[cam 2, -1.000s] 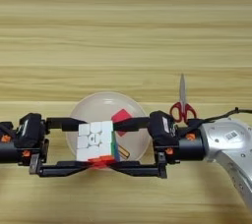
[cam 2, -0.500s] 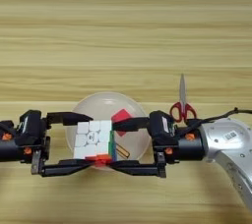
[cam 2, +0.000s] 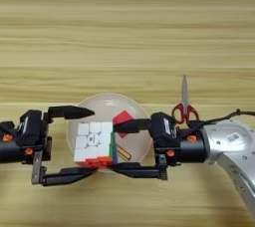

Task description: Move the objects on the table

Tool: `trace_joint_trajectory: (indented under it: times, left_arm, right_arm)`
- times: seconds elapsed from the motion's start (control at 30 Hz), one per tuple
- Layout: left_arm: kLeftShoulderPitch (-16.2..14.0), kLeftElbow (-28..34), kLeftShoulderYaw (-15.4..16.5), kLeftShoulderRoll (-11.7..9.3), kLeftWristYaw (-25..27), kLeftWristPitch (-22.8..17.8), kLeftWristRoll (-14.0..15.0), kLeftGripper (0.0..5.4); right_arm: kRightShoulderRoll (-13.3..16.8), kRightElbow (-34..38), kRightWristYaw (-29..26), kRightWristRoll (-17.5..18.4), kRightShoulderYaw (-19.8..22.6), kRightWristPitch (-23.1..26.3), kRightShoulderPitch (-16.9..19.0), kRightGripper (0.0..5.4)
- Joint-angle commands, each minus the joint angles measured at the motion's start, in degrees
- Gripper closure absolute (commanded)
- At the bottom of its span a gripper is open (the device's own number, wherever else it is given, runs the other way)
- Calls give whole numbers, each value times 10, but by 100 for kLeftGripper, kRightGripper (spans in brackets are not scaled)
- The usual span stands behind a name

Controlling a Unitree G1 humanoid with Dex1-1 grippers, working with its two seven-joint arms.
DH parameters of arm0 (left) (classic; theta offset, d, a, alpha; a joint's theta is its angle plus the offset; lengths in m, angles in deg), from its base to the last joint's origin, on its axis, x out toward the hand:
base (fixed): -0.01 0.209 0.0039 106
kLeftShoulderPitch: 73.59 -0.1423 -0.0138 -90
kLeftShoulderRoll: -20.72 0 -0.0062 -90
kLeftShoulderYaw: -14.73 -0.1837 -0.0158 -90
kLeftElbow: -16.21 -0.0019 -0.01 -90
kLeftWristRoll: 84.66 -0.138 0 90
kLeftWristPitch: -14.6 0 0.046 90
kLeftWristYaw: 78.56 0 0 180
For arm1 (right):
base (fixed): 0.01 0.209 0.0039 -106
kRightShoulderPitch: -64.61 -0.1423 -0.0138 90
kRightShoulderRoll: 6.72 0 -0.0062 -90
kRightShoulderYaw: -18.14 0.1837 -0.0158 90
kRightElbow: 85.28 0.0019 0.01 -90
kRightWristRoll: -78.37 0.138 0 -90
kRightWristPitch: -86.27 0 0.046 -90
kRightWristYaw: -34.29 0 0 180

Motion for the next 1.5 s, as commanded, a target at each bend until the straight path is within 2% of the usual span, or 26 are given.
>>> trace_joint_trajectory:
  times: [0.03,0.17,0.33,0.43,0.5,0.63,0.73,0.8,0.87,1.0,1.23,1.5]
  left_arm:
    - [1,9,14,7,-9,4,21,0]
    - [6,12,33,19,-25,-3,52,0]
    - [9,10,52,33,-50,-7,76,0]
    - [23,8,79,53,-88,-26,118,0]
    - [41,-1,100,71,-127,-37,135,0]
    - [57,-3,127,97,-196,-33,123,0]
    - [63,-8,138,113,-231,-26,113,0]
    - [67,-17,140,122,-248,-16,95,0]
    - [67,-19,138,129,-256,-8,84,0]
    - [68,-12,143,141,-274,-7,83,0]
    - [75,-15,144,148,-290,-8,81,0]
    - [73,-12,144,149,-289,-6,82,0]
  right_arm:
    - [-5,-6,10,1,17,-12,-7,212]
    - [-13,-20,23,2,30,-21,0,212]
    - [-26,-46,42,0,53,-36,14,212]
    - [-35,-62,58,0,74,-49,32,212]
    - [-43,-82,75,-9,91,-63,43,212]
    - [-73,-152,141,-40,130,-97,41,212]
    - [-102,-193,198,-59,156,-120,21,212]
    - [-116,-215,240,-85,162,-133,6,212]
    - [-125,-233,272,-114,158,-142,-3,212]
    - [-139,-279,334,-172,148,-148,-23,212]
    - [-186,-339,422,-234,119,-138,-55,212]
    - [-235,-381,463,-241,109,-140,-77,212]
